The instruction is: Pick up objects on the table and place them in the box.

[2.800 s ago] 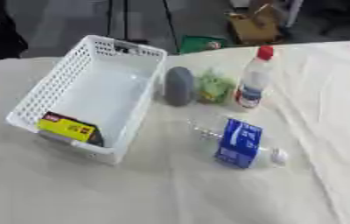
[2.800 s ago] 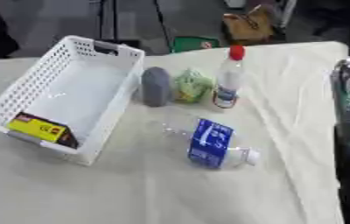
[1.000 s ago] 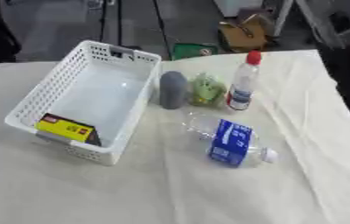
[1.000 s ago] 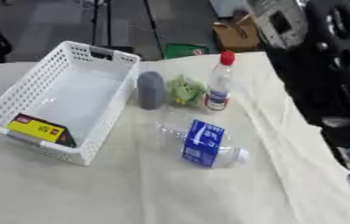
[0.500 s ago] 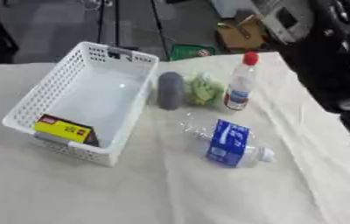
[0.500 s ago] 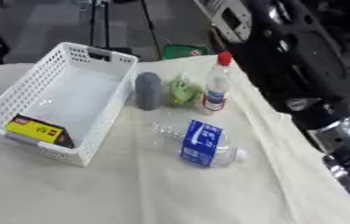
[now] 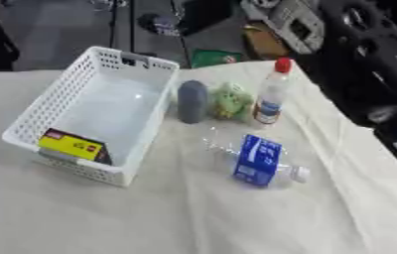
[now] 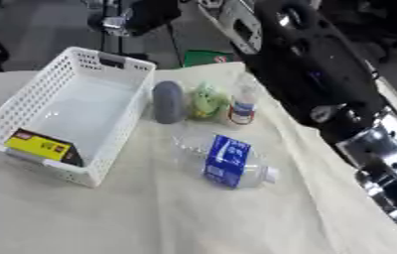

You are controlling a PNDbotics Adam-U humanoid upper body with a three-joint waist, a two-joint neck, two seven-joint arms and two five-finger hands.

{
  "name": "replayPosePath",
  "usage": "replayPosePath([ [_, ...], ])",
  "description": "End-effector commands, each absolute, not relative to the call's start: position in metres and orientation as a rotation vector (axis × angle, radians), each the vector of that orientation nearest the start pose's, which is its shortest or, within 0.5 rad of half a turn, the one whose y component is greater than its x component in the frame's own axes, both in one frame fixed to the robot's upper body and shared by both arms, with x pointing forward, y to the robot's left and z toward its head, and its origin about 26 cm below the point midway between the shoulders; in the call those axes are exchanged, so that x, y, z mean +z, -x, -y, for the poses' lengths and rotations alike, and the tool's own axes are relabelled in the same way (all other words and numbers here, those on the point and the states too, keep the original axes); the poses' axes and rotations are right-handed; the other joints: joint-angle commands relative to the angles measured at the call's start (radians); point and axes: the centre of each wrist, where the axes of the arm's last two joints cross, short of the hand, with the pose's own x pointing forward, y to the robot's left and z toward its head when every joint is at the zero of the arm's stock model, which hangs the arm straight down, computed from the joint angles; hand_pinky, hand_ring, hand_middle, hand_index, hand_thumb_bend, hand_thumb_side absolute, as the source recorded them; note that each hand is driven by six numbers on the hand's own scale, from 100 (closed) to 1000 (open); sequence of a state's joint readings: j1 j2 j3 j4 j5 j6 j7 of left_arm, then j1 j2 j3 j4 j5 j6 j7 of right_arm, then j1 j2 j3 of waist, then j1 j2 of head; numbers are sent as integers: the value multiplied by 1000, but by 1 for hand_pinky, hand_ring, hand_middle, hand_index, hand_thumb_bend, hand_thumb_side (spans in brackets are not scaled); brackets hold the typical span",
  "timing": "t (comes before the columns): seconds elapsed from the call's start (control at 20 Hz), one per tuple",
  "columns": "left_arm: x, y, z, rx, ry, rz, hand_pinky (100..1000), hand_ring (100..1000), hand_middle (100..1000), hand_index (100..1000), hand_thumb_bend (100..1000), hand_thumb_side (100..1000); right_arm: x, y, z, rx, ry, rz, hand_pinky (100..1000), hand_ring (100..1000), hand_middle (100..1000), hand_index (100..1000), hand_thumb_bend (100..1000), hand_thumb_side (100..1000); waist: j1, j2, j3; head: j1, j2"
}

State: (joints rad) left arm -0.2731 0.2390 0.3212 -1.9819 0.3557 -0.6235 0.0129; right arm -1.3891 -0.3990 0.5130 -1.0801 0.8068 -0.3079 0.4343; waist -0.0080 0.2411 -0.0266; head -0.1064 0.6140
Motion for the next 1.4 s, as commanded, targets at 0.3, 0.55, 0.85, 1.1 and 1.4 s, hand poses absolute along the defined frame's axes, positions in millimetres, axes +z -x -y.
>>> replayPosePath([
  [0.3, 209, -287, -332, -163, 55, -3321, 726, 694, 784, 804, 100, 641, 364, -454, 124, -2502, -1182, -1962, 913, 960, 866, 969, 417, 1000, 4, -21, -8, 13, 1],
  [0.55, 209, -287, -334, -155, 68, -3322, 726, 694, 784, 801, 100, 641, 372, -442, 150, -2542, -1184, -1942, 926, 976, 874, 983, 427, 1000, -1, -20, -23, 35, -3],
  [0.85, 210, -286, -336, -136, 91, -3325, 726, 695, 785, 798, 100, 640, 363, -429, 168, -2617, -1136, -1905, 925, 980, 874, 983, 405, 1000, -11, -19, -53, 73, -2],
  [1.1, 211, -285, -338, -134, 114, -3324, 726, 695, 786, 797, 100, 641, 346, -426, 179, -2667, -1086, -1957, 926, 979, 868, 981, 422, 1000, -14, -15, -74, 95, -1],
  [1.4, 212, -285, -339, -134, 125, -3324, 725, 697, 787, 796, 100, 643, 334, -423, 186, -2609, -1100, -2026, 929, 983, 862, 981, 458, 1000, -18, -15, -97, 113, 2],
])
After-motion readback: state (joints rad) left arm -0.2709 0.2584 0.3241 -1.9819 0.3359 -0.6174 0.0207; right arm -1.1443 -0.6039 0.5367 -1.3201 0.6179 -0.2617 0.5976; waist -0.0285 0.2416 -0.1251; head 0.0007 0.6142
